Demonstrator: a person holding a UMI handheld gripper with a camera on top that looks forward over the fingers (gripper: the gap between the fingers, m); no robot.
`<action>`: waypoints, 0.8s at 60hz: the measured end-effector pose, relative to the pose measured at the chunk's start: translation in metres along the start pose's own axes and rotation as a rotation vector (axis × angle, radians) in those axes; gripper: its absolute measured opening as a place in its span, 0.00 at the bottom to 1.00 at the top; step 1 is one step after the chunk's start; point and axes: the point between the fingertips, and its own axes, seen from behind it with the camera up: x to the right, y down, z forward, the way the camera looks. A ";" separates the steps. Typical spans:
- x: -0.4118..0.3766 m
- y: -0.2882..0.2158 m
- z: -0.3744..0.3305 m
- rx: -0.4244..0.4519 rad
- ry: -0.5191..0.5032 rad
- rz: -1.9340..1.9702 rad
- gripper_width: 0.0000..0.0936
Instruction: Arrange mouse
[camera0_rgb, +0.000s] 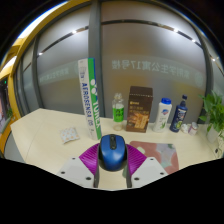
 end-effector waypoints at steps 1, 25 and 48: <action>0.009 -0.013 0.001 0.013 0.006 0.005 0.39; 0.195 0.094 0.102 -0.231 0.180 0.100 0.39; 0.192 0.102 0.073 -0.254 0.197 0.080 0.92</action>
